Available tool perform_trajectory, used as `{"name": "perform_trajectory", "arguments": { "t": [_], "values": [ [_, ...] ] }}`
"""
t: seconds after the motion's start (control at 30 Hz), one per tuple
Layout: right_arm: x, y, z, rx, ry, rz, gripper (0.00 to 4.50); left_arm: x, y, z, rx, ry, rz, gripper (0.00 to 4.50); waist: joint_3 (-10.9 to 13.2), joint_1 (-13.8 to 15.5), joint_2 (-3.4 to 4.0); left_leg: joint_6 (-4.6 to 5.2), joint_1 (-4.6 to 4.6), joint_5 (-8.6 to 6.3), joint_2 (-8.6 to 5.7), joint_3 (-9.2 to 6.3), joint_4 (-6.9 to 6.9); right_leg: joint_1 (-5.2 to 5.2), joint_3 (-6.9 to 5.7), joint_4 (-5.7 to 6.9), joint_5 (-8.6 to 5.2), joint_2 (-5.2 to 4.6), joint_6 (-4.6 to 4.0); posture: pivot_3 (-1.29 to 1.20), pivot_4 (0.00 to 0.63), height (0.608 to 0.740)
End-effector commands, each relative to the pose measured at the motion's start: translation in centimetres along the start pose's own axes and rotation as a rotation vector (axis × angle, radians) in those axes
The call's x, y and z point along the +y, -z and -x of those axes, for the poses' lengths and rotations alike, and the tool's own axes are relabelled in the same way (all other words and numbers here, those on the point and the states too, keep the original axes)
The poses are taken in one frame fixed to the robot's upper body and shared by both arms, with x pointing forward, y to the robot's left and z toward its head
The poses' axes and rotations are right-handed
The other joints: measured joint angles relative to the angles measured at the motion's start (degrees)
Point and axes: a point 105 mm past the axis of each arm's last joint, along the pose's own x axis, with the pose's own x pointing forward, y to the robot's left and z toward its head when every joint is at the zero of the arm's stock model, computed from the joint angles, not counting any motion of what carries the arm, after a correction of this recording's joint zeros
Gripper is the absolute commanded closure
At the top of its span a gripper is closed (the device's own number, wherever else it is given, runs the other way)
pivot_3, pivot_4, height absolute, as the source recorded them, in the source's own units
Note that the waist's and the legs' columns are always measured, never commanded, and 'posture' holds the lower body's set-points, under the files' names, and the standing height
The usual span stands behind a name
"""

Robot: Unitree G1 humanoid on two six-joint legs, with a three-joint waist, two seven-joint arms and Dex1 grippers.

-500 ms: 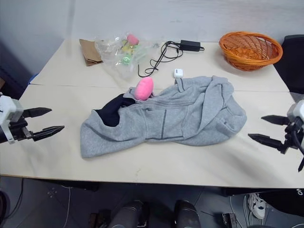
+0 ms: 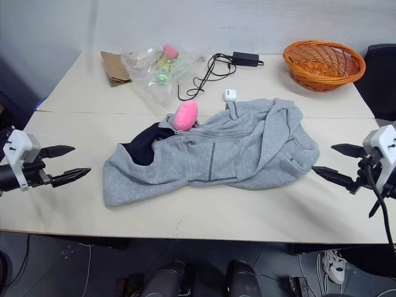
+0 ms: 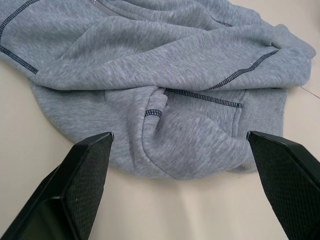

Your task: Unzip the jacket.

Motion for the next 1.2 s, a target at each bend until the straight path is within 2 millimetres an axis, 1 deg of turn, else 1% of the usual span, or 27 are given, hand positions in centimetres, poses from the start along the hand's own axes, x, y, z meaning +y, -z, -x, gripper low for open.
{"name": "perform_trajectory", "arguments": {
  "t": [0.03,0.27,0.4,0.47,0.57,0.63,0.67,0.7,0.77,0.87,0.93,1.0,1.07,1.2],
  "values": [
    [0.5,-1.3,0.0,-0.044,-0.011,0.035,0.03,-0.2,-1.1,-0.1,-0.033,0.004,-0.026,0.0,0.0,0.1,0.0,0.0,0.0,0.0,0.0,0.0,0.0,0.0,0.0,0.0,0.0,0.0,0.0,0.0,0.15,0.74],
    [0.6,-1.5,0.2,-0.032,-0.028,0.048,0.03,-0.6,-1.2,-0.1,-0.034,0.016,-0.019,0.0,0.0,0.0,0.0,0.02,0.01,-0.02,0.01,0.04,0.01,0.0,0.04,0.0,0.0,0.01,0.0,0.0,0.15,0.74],
    [1.0,-1.1,0.2,0.023,-0.066,0.148,0.03,-1.2,-1.8,-0.3,-0.047,0.053,-0.014,0.0,0.0,0.0,0.0,0.02,0.02,-0.02,0.02,0.05,0.01,0.0,0.04,0.0,0.0,0.01,0.0,0.0,0.15,0.74],
    [1.3,-1.0,0.1,0.047,-0.094,0.206,0.03,-2.2,-2.6,-0.6,-0.065,0.113,-0.003,0.0,0.0,0.1,-0.02,0.02,0.02,-0.02,0.02,0.05,0.01,0.0,0.05,0.0,0.0,0.01,0.0,0.0,0.15,0.74],
    [1.7,-0.5,0.0,0.108,-0.147,0.31,0.03,-5.3,-4.1,-1.3,-0.063,0.277,-0.034,0.0,0.0,0.0,-0.02,0.05,0.02,-0.04,0.01,0.09,0.04,0.0,0.09,0.01,0.0,0.01,0.01,0.0,0.15,0.74],
    [1.8,0.3,-0.2,0.175,-0.186,0.408,0.03,-7.5,-4.6,-2.1,-0.031,0.368,-0.103,0.0,0.0,0.0,-0.02,0.04,0.02,-0.05,0.01,0.1,0.06,0.0,0.11,0.0,0.01,0.0,0.01,0.0,0.15,0.74],
    [1.8,0.7,-0.4,0.207,-0.206,0.459,0.03,-8.9,-4.6,-2.4,-0.003,0.438,-0.155,0.0,0.0,0.0,-0.02,0.04,0.03,-0.05,0.01,0.11,0.06,0.0,0.12,0.01,0.01,0.01,0.01,0.0,0.15,0.74],
    [1.7,0.9,-0.6,0.225,-0.22,0.494,0.03,-10.0,-4.6,-2.5,0.022,0.493,-0.196,0.0,0.0,0.0,-0.03,0.03,0.03,-0.06,0.02,0.11,0.07,0.0,0.12,0.01,0.01,0.02,0.01,0.0,0.15,0.74],
    [1.4,1.4,-1.1,0.255,-0.243,0.565,0.03,-11.7,-4.2,-2.9,0.061,0.569,-0.255,0.0,0.0,0.0,-0.03,0.02,0.09,-0.06,0.02,0.21,0.05,0.0,0.2,0.01,0.01,0.07,0.01,0.0,0.15,0.74],
    [0.9,2.4,-2.1,0.326,-0.296,0.727,0.03,-12.7,-3.2,-4.3,0.117,0.593,-0.355,0.0,0.1,-0.2,0.0,0.02,0.24,-0.06,0.03,0.36,0.03,0.02,0.33,-0.05,0.0,0.17,0.0,0.0,0.15,0.74],
    [0.5,2.5,-3.2,0.328,-0.307,0.792,0.03,-12.8,-1.8,-4.9,0.178,0.6,-0.44,0.0,0.1,-0.4,0.02,0.02,0.42,-0.06,0.03,0.51,0.0,0.07,0.41,-0.06,-0.02,0.2,-0.03,0.0,0.15,0.74],
    [0.2,2.1,-4.4,0.303,-0.311,0.826,0.03,-12.7,-0.6,-5.4,0.223,0.598,-0.515,0.0,0.1,-0.7,0.04,0.02,0.47,-0.07,0.03,0.57,-0.05,0.06,0.43,-0.05,-0.03,0.21,-0.05,0.0,0.15,0.74],
    [0.0,1.9,-5.3,0.301,-0.324,0.852,0.03,-12.5,0.0,-5.9,0.238,0.578,-0.547,0.0,0.1,-1.0,0.03,-0.01,0.47,-0.08,0.08,0.57,-0.04,0.06,0.43,-0.06,-0.04,0.22,-0.08,0.0,0.15,0.74],
    [-0.5,2.4,-6.3,0.341,-0.352,0.925,0.03,-11.7,1.0,-7.0,0.261,0.519,-0.598,0.0,0.1,-1.2,0.03,-0.01,0.43,-0.08,0.12,0.55,-0.03,0.06,0.38,0.11,-0.05,0.22,-0.09,0.0,0.15,0.74]
  ]
}}
